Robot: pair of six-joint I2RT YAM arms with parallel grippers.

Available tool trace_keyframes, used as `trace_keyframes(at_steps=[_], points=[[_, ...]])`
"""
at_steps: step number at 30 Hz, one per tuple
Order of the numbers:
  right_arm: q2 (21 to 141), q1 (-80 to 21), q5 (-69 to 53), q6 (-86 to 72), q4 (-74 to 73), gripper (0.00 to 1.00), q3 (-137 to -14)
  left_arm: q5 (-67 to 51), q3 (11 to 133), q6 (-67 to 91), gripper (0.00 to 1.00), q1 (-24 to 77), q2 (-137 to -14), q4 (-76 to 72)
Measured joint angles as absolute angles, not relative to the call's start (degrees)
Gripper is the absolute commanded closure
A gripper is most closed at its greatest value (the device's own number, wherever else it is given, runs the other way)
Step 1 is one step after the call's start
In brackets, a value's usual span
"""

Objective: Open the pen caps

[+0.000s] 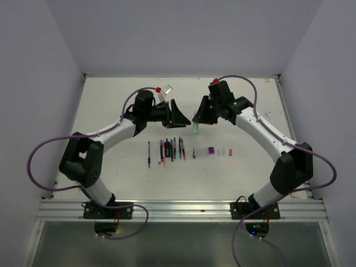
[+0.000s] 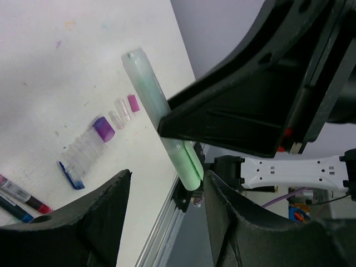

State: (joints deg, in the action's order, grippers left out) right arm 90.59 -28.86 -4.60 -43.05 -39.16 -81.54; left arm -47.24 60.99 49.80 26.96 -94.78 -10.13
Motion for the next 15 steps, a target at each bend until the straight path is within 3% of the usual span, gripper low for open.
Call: trace_keyframes(at_steps=[15], points=[[87.0, -29.6, -15.5, -35.5, -31.2, 1.00, -74.9, -47.7, 65.0, 56.4, 0.43, 21.8, -98.0, -11.2]])
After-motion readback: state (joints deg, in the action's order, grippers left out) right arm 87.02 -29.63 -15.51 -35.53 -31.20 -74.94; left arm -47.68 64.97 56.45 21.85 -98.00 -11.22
